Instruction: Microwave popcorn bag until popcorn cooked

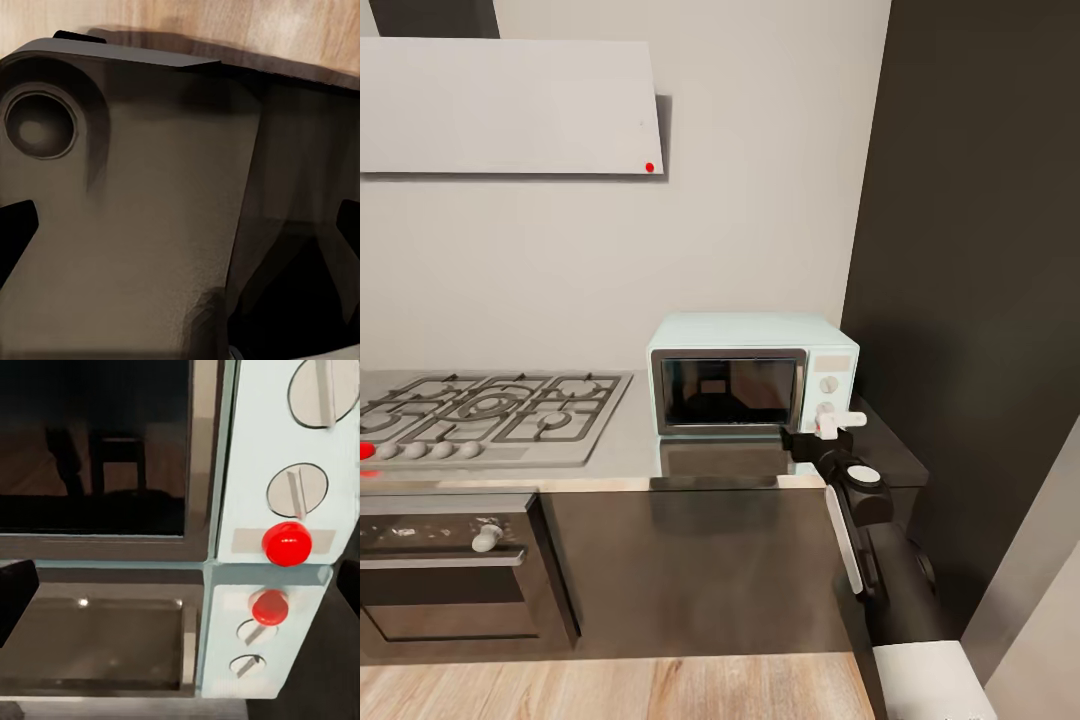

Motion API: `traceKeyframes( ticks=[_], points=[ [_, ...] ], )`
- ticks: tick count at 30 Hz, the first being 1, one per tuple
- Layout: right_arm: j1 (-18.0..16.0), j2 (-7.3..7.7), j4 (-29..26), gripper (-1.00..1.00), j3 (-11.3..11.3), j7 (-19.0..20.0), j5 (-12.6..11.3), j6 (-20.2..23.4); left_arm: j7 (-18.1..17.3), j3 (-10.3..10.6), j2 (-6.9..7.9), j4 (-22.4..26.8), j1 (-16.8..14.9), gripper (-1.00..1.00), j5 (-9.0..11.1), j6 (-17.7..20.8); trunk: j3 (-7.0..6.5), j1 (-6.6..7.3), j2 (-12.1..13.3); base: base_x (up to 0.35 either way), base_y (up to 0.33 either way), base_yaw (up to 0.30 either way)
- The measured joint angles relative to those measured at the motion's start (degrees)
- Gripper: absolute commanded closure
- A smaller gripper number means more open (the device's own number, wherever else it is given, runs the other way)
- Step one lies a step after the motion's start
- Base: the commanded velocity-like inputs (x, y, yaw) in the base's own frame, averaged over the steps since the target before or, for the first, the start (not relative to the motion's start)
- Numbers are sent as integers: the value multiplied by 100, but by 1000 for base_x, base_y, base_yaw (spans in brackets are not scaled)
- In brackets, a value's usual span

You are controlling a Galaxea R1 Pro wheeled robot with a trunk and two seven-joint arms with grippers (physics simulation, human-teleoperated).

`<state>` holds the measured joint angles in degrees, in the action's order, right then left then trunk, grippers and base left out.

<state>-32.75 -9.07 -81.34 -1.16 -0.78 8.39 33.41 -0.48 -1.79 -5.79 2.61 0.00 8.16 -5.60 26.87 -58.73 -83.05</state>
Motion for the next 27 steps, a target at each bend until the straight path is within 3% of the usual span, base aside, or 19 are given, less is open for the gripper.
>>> traceKeyframes(
  ticks=[3, 7, 27],
  points=[
    [-184, -16, -25, -100, 1, -30, 18, 587, 0, 0, 2, 0, 0, -100, 6, 0, 0, 0, 0, 0, 0, 0],
    [-653, -31, 22, -100, 0, -110, -5, 820, 0, 0, 6, 0, 0, -100, 9, 0, 0, 0, 0, 0, 0, 0],
    [-773, -92, 189, -100, -105, -451, 100, 768, 5, -24, 28, 21, 16, -100, 37, -17, 0, 0, 0, 0, 0, 0]
  ],
)
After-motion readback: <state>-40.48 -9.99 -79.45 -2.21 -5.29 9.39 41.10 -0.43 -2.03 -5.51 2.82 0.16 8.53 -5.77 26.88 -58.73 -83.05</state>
